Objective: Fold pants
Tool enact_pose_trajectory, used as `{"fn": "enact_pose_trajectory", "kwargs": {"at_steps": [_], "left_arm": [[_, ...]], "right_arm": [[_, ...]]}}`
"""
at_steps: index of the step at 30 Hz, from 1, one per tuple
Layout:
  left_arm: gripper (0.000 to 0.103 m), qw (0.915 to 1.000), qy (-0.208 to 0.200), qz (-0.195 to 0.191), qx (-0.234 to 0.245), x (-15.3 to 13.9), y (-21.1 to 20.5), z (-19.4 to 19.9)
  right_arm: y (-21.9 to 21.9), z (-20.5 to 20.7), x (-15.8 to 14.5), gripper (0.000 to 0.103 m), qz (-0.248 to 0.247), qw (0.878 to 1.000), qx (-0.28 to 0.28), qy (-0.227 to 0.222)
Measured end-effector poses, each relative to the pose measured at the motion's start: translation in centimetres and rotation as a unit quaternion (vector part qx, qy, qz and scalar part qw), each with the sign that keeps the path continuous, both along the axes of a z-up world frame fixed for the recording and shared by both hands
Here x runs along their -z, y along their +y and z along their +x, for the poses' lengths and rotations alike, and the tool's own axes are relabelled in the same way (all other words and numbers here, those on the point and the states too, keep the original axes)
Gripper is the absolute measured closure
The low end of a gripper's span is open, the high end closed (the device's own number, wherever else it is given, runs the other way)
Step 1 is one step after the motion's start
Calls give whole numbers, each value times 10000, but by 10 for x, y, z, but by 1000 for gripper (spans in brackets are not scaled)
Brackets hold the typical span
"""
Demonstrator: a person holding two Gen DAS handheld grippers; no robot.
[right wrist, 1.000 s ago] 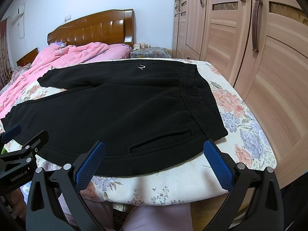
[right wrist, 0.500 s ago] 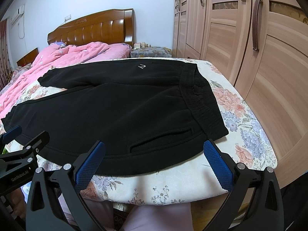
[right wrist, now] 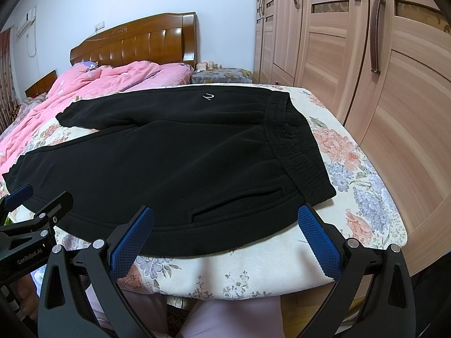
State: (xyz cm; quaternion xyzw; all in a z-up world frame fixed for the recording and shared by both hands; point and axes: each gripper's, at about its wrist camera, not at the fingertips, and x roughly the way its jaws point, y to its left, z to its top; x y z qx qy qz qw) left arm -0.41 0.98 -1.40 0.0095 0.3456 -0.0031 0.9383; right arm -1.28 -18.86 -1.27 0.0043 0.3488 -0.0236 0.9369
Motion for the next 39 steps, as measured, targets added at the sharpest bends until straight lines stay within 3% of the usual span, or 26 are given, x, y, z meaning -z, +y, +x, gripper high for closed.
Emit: {"fn": "enact_pose_trajectory", "kwargs": {"at_steps": [11, 16, 20, 22, 26, 27, 30, 33, 37, 39], "left_arm": [[1, 10000, 78, -33, -24, 2, 2, 3], [1, 9993, 325, 148, 148, 2, 6, 25], [1, 9899, 910, 660, 864, -6, 6, 78], [1, 9863, 989, 1023, 840, -18, 8, 115], [1, 9786, 902, 1680, 774, -39, 14, 192], [1, 9770, 1064, 1621, 883, -41, 16, 212], [2, 9775, 1612, 826, 1083, -40, 30, 285], [2, 9722, 1842, 144, 1435, -34, 35, 335], [2, 9756, 1377, -364, 1668, -26, 41, 396], [2, 9716, 1241, -569, 1932, -23, 41, 420]], "right_arm": [[0, 2, -1, 4, 16, 10000, -55, -9], [-17, 31, -14, 4, 141, 9978, -649, 88], [-50, 99, -36, 4, 241, 9938, -1081, -13], [-64, 143, -43, 4, 34, 9928, -1194, 63], [-90, 247, -42, 4, 185, 9874, -1471, 556], [-96, 275, -40, 4, 220, 9869, -1464, 641], [-109, 343, -28, 4, 348, 9834, -1537, 897], [-115, 402, -4, 4, 136, 9783, -1634, 1262], [-118, 446, 18, 4, 166, 9690, -1958, 1497], [-118, 460, 27, 4, 189, 9631, -2114, 1655]]}}
